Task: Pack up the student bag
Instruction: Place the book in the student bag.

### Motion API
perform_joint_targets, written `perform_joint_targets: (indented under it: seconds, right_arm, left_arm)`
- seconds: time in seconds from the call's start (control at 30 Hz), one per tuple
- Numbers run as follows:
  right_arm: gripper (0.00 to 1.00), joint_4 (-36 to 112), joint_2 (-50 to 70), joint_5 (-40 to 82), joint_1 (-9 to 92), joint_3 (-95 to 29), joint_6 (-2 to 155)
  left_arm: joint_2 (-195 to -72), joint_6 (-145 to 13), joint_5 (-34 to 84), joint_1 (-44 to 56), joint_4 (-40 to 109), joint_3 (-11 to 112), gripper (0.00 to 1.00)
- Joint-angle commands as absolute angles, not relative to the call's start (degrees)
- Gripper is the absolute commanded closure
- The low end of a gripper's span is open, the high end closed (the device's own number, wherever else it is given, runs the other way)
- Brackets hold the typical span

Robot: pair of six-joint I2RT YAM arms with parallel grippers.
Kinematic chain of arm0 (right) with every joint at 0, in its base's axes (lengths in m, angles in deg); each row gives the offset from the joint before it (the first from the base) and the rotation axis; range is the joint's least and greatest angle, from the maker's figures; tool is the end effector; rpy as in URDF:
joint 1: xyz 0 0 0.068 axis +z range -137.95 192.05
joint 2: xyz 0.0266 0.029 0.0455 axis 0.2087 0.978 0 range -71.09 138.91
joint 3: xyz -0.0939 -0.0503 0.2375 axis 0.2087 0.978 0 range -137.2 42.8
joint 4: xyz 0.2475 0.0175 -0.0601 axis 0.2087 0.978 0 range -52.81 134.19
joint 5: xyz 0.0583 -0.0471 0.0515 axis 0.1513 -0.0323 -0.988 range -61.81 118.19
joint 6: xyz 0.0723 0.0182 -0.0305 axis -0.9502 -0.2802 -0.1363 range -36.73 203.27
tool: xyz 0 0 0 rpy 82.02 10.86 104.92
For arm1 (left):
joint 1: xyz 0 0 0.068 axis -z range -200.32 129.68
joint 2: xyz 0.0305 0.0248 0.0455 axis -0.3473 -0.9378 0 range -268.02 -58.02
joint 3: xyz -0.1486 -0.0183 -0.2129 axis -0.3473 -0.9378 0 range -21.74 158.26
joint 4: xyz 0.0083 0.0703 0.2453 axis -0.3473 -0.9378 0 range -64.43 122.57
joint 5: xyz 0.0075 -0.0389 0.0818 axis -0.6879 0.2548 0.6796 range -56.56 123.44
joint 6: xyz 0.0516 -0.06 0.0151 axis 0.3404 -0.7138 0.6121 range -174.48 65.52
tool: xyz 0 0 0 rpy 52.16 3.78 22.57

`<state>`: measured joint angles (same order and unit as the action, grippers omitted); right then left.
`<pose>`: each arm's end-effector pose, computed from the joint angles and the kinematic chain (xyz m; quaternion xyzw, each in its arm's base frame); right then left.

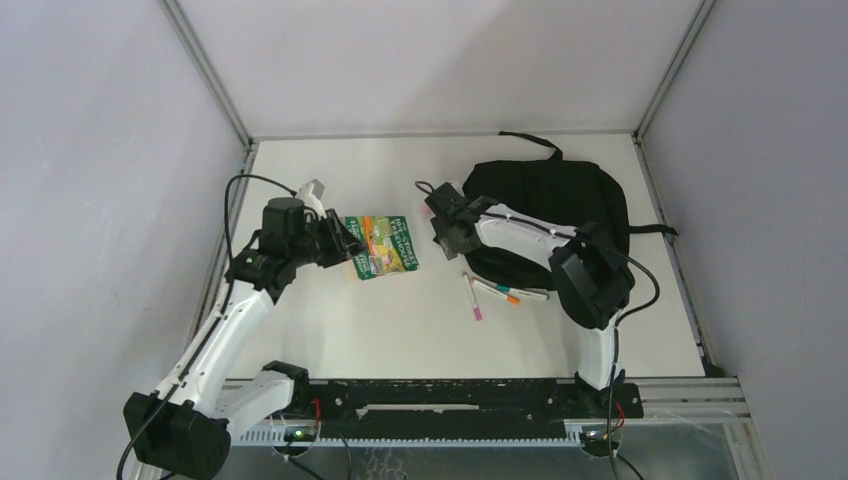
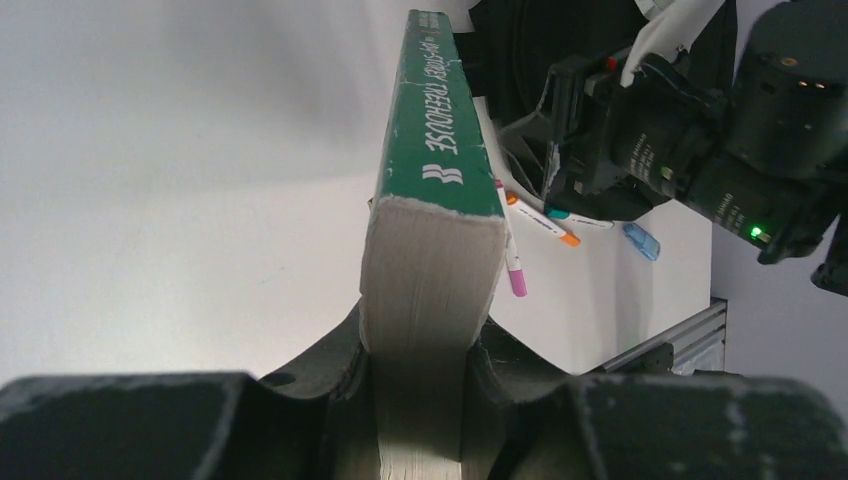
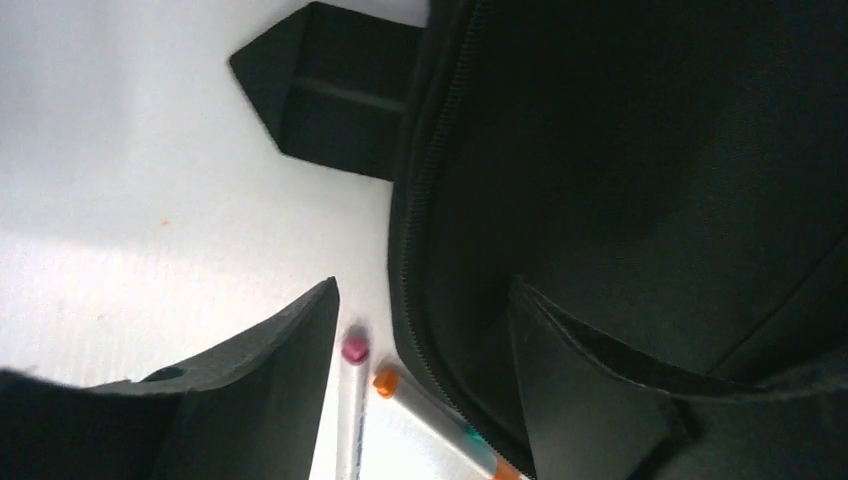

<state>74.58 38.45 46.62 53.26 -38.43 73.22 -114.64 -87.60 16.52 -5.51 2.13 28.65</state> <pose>0.3154 0.2470 0.1623 -0.2268 0.9386 -0.0513 0.2550 0.2251 -0.0804 0.2729 -0.0755 0.8832 -0.3005 0.3521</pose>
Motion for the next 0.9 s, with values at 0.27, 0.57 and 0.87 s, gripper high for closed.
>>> perform_joint_targets:
  seconds: [0.27,0.57,0.87]
  right_arm:
    - [1.0,73.4,34.12,57.7,52.57,-39.35,72.45]
    - [1.0,74.25,21.54,50.65,48.97,-37.41,68.63]
    - [1.0,67.1,8.12,29.99,35.74,-30.88,62.26]
  left_arm:
    - [-113.48,-89.36,12.45,-5.73,8.57,28.67,1.0]
    - [-117.48,-93.55,6.31,-3.44,15.03,29.72,1.0]
    - [-131.21,-103.45,2.98,2.62,28.7,36.77,1.0]
